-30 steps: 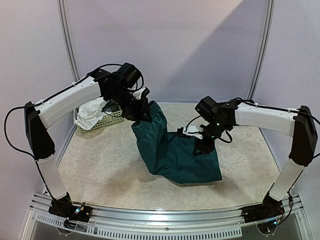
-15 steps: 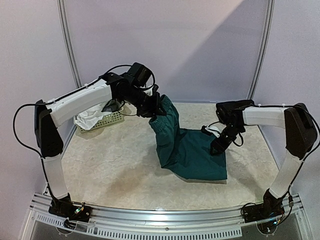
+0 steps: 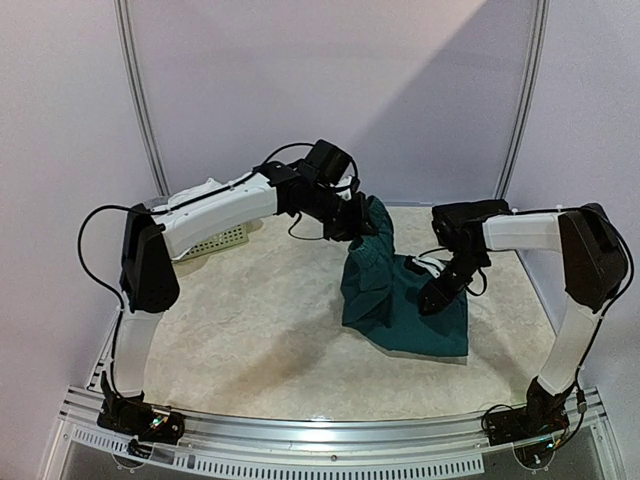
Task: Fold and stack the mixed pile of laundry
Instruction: Place the rectangle-folded shorts at the center of the board.
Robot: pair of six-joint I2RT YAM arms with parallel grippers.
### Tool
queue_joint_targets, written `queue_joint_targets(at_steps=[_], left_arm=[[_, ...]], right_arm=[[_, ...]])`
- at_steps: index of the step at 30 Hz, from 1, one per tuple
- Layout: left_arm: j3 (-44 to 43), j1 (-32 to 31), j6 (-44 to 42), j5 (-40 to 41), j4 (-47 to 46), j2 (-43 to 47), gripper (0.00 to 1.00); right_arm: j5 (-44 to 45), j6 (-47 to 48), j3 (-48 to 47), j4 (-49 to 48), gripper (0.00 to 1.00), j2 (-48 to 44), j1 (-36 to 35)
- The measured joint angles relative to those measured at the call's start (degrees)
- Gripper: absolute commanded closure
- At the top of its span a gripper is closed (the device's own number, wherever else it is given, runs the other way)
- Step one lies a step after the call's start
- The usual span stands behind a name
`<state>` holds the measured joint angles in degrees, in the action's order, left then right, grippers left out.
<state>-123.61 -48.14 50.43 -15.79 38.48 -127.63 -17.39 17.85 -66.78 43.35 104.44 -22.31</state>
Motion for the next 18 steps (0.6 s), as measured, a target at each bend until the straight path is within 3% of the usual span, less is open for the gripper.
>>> queue_joint_targets(at_steps=[10, 18], left_arm=[[-0.6, -0.8, -0.5, 0.8, -0.8, -0.9, 1.00], [15.6, 0.0, -3.2, 6.4, 0.8, 17.1, 1.00]], right_arm=[[-1.4, 1.7, -1.0, 5.5, 0.46, -7.6, 14.2], [-3.1, 2.5, -5.9, 7.0, 0.46, -8.0, 15.1]])
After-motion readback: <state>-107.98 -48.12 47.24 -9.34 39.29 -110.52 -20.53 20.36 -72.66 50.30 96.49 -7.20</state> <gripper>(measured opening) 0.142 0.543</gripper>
